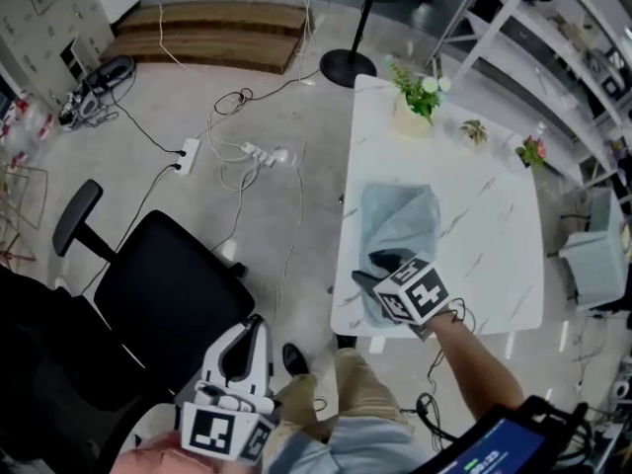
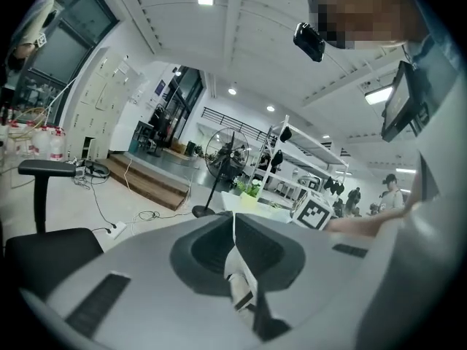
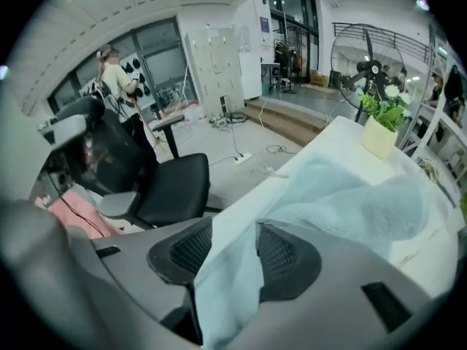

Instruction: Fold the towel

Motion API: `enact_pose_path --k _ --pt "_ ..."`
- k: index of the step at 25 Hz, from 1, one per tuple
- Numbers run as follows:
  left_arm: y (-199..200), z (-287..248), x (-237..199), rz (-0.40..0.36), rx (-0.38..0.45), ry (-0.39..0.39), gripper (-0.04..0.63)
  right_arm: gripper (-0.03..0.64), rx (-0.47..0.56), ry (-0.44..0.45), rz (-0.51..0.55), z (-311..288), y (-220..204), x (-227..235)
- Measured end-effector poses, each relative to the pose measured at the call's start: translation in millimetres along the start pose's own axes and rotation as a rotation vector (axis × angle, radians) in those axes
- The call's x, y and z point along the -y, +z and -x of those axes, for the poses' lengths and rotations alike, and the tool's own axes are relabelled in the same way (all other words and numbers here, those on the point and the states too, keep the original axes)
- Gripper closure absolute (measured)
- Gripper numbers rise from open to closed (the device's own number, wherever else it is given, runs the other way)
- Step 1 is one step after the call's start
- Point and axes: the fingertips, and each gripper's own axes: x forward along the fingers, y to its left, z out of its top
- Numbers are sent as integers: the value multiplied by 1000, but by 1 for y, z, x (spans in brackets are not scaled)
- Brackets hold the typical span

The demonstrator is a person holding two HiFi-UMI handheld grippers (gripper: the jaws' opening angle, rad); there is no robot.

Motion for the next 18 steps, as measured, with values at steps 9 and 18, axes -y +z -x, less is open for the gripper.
enact_pose_path --k 9,18 --pt "19 -25 35 -31 36 -120 581 503 257 69 -90 113 27 14" --pt "-18 -45 56 -38 -71 -187 581 571 43 128 -81 18 -65 -30"
